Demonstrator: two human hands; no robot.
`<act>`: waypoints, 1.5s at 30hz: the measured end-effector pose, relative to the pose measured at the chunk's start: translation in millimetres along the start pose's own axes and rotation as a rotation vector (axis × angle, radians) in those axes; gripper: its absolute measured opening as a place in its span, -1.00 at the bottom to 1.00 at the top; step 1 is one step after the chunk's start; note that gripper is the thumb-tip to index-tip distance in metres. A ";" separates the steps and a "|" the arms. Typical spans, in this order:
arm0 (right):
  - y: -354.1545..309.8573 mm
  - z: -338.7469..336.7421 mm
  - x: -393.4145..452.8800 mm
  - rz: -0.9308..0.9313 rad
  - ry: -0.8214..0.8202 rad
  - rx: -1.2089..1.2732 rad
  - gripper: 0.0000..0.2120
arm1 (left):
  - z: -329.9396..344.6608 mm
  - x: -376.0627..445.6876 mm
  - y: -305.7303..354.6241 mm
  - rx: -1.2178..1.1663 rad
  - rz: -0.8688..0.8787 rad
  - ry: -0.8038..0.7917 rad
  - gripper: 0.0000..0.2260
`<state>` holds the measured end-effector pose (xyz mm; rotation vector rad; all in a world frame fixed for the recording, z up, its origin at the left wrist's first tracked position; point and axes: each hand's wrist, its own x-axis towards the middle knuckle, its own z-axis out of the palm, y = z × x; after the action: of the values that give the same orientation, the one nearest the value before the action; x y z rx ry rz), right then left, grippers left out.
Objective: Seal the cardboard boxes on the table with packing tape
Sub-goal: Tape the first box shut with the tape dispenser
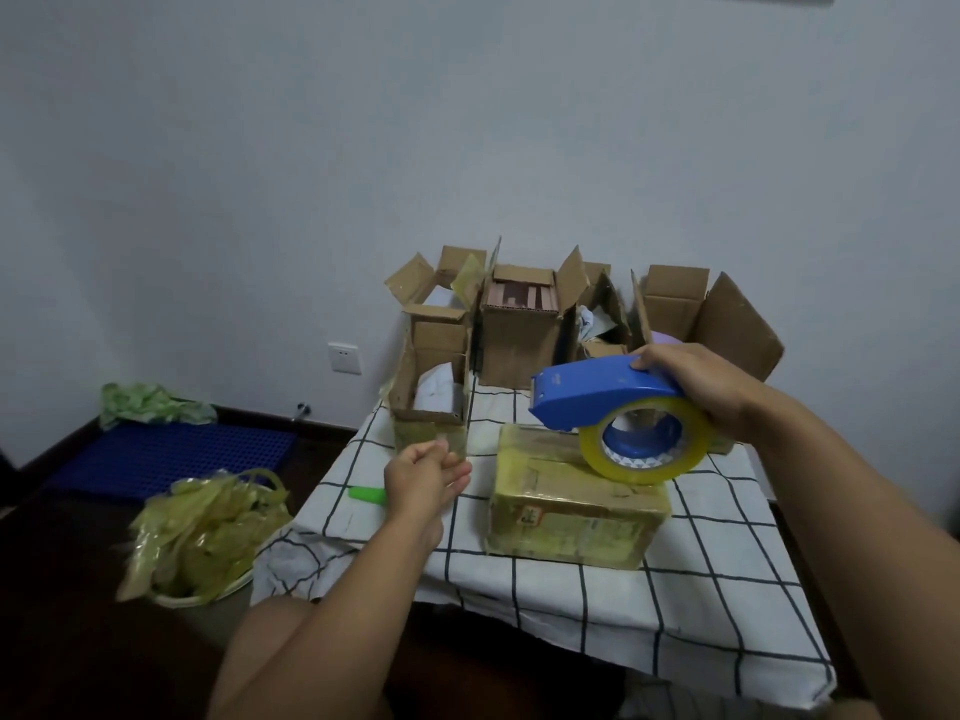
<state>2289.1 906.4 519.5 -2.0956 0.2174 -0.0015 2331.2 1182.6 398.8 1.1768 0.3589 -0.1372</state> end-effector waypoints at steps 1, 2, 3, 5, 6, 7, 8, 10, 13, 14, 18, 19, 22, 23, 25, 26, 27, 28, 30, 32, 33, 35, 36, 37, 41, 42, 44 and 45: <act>0.2 0.4 0.3 0.001 0.000 -0.002 -0.66 | -0.2 -1.4 -2.6 -0.007 -0.010 -0.001 -0.91; 0.7 0.9 1.1 -0.001 0.006 -0.004 -0.65 | -1.0 -2.7 -5.1 -0.011 -0.020 -0.002 -0.91; 1.0 1.7 2.0 -0.003 0.015 -0.008 -0.64 | -1.8 -3.4 -7.8 -0.015 -0.030 -0.006 -0.90; 0.2 3.7 2.6 -0.009 0.026 -0.011 -0.66 | -3.8 -4.5 -12.8 -0.019 -0.046 -0.018 -0.90; -0.3 4.3 3.0 -0.012 0.028 -0.006 -0.66 | -4.2 -5.0 -14.8 -0.018 -0.051 -0.021 -0.89; -0.7 4.6 3.1 -0.013 0.030 -0.003 -0.66 | -4.5 -4.9 -16.8 -0.013 -0.055 -0.022 -0.88; -0.8 4.5 3.0 -0.012 0.030 -0.004 -0.67 | -4.3 -5.3 -17.8 -0.005 -0.058 -0.021 -0.87; -0.6 4.7 2.1 -0.013 0.028 0.001 -0.67 | -3.2 -6.1 -18.7 -0.010 -0.060 -0.020 -0.86; 1.1 3.8 -0.6 -0.020 0.040 0.023 -0.69 | -0.8 -8.0 -20.2 -0.041 -0.062 -0.025 -0.85; 2.0 2.6 -2.3 -0.013 0.044 0.038 -0.69 | 0.5 -9.0 -20.8 -0.041 -0.061 -0.026 -0.86; 4.3 -1.3 -10.6 0.052 0.055 0.148 -0.66 | 6.9 -11.2 -20.6 -0.012 -0.018 -0.025 -0.88; 4.4 -1.6 -12.3 0.064 0.061 0.169 -0.66 | 8.2 -10.9 -19.5 0.003 -0.001 -0.021 -0.89; 2.7 -1.2 -17.9 0.086 0.075 0.193 -0.63 | 10.1 -10.0 -16.5 0.041 0.031 -0.015 -0.89; 2.2 -0.9 -18.6 0.090 0.083 0.194 -0.62 | 10.8 -10.3 -16.2 0.042 0.038 -0.016 -0.89; 1.0 -0.7 -19.3 0.093 0.093 0.191 -0.60 | 11.7 -11.6 -16.6 0.053 0.037 -0.022 -0.88; 0.7 -0.7 -19.3 0.091 0.093 0.186 -0.60 | 11.7 -11.9 -17.1 0.057 0.032 -0.024 -0.88; 0.8 -0.9 -19.3 0.091 0.094 0.177 -0.59 | 11.4 -11.8 -18.1 0.060 0.023 -0.026 -0.88; 1.2 -1.2 -19.1 0.091 0.092 0.167 -0.59 | 11.1 -12.3 -18.6 0.057 0.012 -0.030 -0.88; 2.4 -1.5 -17.9 0.080 0.080 0.154 -0.63 | 10.1 -11.6 -20.9 0.043 -0.009 -0.042 -0.87; 3.8 -2.0 -15.6 0.072 0.077 0.145 -0.70 | 8.4 -8.1 -25.4 0.050 -0.029 -0.048 -0.85; 4.7 -2.6 -14.2 0.069 0.078 0.140 -0.73 | 7.8 -6.1 -27.9 0.065 -0.041 -0.050 -0.84; 6.0 -3.4 -12.1 0.064 0.075 0.127 -0.76 | 6.9 -2.7 -32.8 0.108 -0.063 -0.058 -0.81; 6.5 -3.4 -11.5 0.062 0.072 0.120 -0.76 | 7.3 -1.7 -35.0 0.144 -0.069 -0.064 -0.80; 6.7 -3.2 -11.3 0.059 0.072 0.112 -0.74 | 8.0 -0.4 -37.2 0.191 -0.065 -0.068 -0.80; 5.9 -1.0 -12.2 0.056 0.078 0.103 -0.72 | 11.3 1.3 -39.4 0.466 0.001 -0.080 -0.78; 5.7 -0.6 -12.5 0.056 0.081 0.107 -0.73 | 10.5 2.7 -40.0 0.554 0.015 -0.086 -0.77; 5.2 0.1 -12.9 0.055 0.086 0.119 -0.76 | 8.2 2.1 -40.1 0.687 0.053 -0.071 -0.83; 4.8 0.6 -13.3 0.052 0.085 0.121 -0.77 | 6.2 -0.2 -40.4 0.724 0.085 -0.036 -0.84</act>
<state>2275.3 906.6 516.3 -1.9707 0.3154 -0.0713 2320.6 1161.3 365.6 1.8985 0.2278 -0.2240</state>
